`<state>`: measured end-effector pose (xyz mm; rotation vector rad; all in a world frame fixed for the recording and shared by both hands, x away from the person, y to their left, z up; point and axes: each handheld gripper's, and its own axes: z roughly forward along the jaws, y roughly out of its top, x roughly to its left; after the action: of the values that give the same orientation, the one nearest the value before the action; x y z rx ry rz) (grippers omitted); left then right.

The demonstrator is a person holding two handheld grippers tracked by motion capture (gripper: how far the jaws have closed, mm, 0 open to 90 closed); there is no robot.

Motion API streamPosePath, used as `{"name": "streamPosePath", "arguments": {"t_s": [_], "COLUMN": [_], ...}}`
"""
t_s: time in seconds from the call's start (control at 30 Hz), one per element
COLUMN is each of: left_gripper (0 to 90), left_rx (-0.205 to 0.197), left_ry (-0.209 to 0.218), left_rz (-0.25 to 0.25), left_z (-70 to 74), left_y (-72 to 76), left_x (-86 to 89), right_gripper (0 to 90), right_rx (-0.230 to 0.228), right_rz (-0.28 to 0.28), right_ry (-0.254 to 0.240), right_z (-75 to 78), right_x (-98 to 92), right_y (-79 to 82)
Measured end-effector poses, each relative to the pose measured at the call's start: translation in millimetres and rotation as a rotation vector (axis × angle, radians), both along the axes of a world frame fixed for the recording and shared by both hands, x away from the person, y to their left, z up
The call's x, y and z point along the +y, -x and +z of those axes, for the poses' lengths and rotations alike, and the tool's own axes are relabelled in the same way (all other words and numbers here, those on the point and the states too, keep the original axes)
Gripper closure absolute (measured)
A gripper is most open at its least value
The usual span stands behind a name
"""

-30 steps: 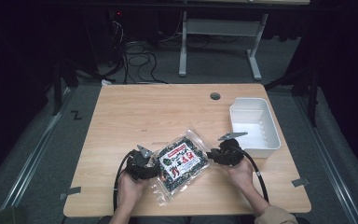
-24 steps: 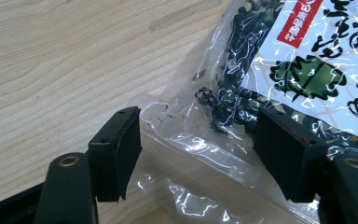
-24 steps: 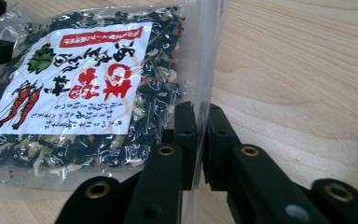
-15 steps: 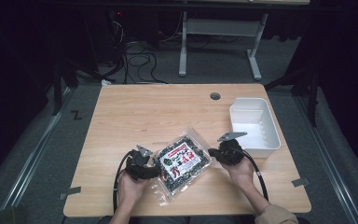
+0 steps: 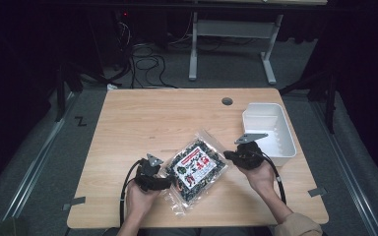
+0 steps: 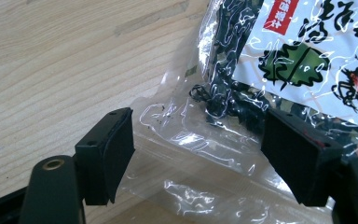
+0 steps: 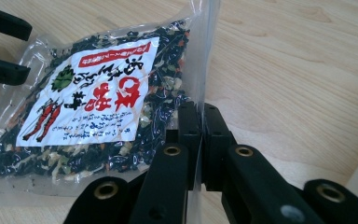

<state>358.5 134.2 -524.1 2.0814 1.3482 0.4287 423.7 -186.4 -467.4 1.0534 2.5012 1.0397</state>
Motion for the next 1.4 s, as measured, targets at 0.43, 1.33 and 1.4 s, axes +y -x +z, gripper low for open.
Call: {"name": "streamPosePath", "arguments": {"t_s": [0.43, 1.33, 1.4], "left_gripper": [28.4, 31.4, 31.7], "left_rx": [0.0, 0.014, 0.014], "left_ry": [0.021, 0.018, 0.013], "left_rz": [-0.028, -0.068, -0.066], "left_z": [0.6, -0.8, -0.6], "left_y": [2.2, 3.2, 3.7], "left_x": [-2.9, -6.4, -6.7], "right_gripper": [89.6, 89.7, 89.7], "right_rx": [-0.043, -0.159, -0.169], "right_rz": [0.02, 0.091, 0.094], "right_ry": [0.03, -0.01, -0.02], "right_z": [29.8, 121.4, 126.7], "right_x": [-8.8, -12.1, -11.6], "right_y": [-4.9, -10.5, -10.3]}}
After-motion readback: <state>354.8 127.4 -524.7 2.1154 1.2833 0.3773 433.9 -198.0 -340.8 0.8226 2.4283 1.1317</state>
